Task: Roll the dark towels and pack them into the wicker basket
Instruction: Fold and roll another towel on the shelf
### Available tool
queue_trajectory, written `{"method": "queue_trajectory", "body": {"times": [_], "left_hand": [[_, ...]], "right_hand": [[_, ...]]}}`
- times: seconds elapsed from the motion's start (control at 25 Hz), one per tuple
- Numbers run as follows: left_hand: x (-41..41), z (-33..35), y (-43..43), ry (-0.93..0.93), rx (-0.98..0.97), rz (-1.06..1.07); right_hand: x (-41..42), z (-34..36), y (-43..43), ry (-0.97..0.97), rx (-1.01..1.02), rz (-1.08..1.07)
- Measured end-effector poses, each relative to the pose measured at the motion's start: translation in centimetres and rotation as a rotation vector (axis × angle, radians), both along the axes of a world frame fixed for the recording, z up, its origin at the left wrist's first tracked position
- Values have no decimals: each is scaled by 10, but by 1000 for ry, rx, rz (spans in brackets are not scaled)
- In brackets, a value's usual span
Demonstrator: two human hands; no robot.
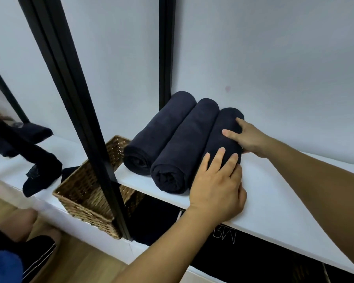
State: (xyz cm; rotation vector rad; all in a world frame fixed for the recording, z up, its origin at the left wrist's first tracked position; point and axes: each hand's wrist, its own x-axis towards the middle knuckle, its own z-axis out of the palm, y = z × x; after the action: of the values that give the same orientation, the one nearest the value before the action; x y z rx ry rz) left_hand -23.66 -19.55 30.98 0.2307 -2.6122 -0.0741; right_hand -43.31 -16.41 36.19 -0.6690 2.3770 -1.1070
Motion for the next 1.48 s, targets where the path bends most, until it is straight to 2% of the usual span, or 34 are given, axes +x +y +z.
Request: {"method": "queue_trajectory", "body": {"times": [0.12,0.16,0.24,0.32,0.44,0.6,0.72,0.88,0.96,1.08,1.2,1.28,1.36,1.4,1.48], "left_hand": [[9,6,2,-60,-51,11],[11,8,0,-75,-86,0],[11,10,-7,-81,-139,-38],[7,8,-13,-51,-122,-74],[-6,7,-18,-45,-63,-77],[-8,3,-16,-69,-70,-80],[-1,2,-10,29,-81,-55],[33,-31,3,114,-50,-38],[56,-65,11,78,-68,-31],[81,-106,27,-48,-66,-27],[98,-128,37,-124,1,-8],[112,-157,43,-247,87,0],[126,-189,46,-455,236,47],[134,-207,46,-566,312,96],[156,-241,41,-795,489,180]], "right_hand": [[23,4,-3,468,194,7],[33,5,-3,544,197,22],[43,2,0,517,165,50],[44,-4,9,384,112,74],[39,-9,25,284,0,16],[56,-20,50,196,-36,-51],[73,-30,71,136,-94,-76],[115,-45,101,319,43,68],[135,-64,110,519,221,183],[162,-87,118,705,510,183],[192,-105,127,870,576,111],[216,-124,138,933,504,77],[244,-154,156,877,414,182],[255,-178,169,747,418,263],[270,-222,198,309,546,265]]}}
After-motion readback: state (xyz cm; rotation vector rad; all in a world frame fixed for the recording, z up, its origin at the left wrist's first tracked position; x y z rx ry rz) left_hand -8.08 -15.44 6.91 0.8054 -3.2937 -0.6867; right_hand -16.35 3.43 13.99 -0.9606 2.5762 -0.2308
